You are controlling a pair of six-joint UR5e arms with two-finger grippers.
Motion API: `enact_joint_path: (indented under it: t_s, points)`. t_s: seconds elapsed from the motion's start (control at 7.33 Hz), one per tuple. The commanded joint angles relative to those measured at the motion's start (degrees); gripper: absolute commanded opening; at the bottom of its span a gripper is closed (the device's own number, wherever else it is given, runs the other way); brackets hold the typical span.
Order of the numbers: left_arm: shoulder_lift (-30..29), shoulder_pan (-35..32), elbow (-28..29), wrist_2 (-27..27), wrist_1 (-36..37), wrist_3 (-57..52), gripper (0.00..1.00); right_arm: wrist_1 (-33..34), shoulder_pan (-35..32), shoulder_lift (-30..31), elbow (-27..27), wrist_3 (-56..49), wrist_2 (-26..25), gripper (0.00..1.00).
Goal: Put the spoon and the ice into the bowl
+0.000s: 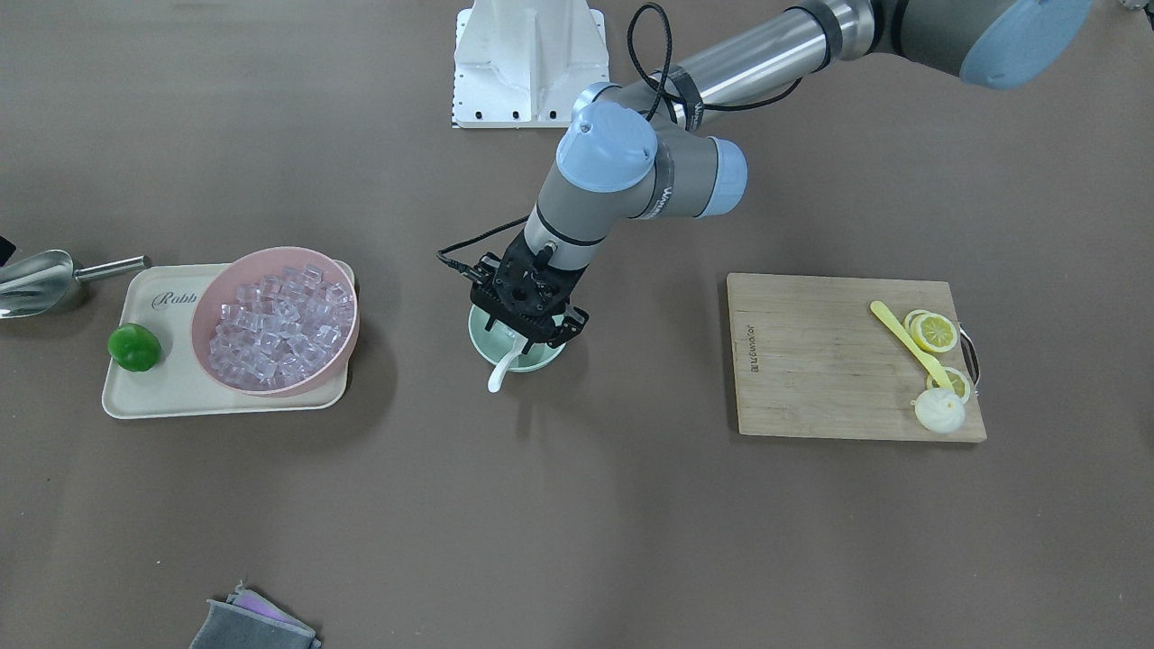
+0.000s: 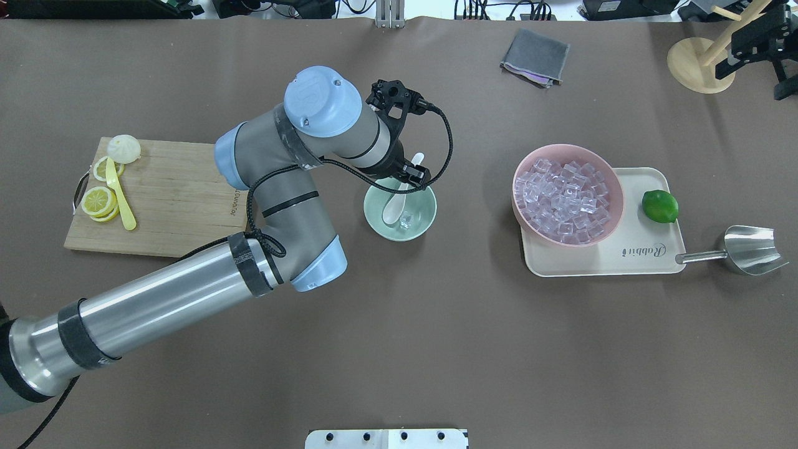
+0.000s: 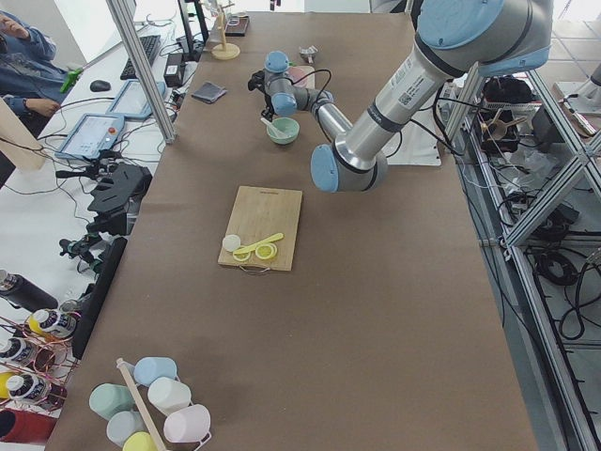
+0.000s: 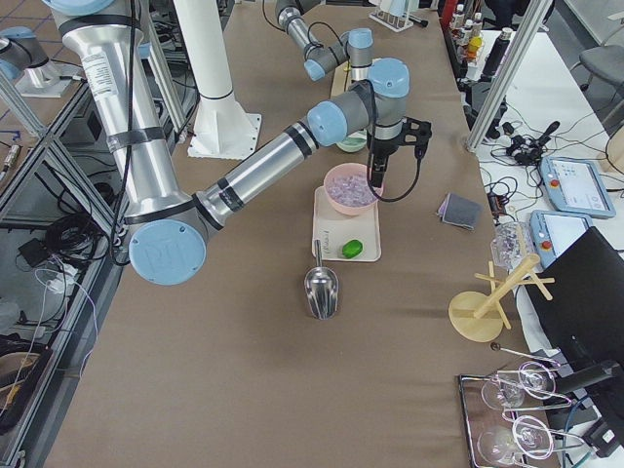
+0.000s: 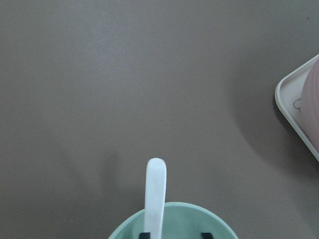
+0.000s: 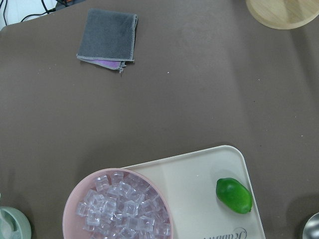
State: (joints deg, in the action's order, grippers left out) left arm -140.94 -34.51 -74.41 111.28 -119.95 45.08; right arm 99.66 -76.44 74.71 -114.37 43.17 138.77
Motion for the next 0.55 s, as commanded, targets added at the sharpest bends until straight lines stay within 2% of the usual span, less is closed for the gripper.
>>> enact_joint_path:
  t_s: [0.0,0.14,0.27,0.41]
  points:
    - [4.4,-1.9,-4.8,0.3,-0.4,2.2,0.98,0.0,0.2,-0.3,-0.2,0.0,-0.6,1.0]
    - [10.4,-6.1,-8.8,4.1,0.1,1.5,0.98,-0.1,0.7,0.2,-0.1,-0.8,-1.2,1.0]
    - [16.3,-12.4,-10.2,9.1,0.2,1.2,0.98,0.0,0.6,1.2,0.5,-5.9,-1.2,1.0]
    - [19.4,-19.3,-9.7,14.3,1.4,-0.8,0.98,0.0,0.4,1.5,2.4,-12.0,-1.3,1.0]
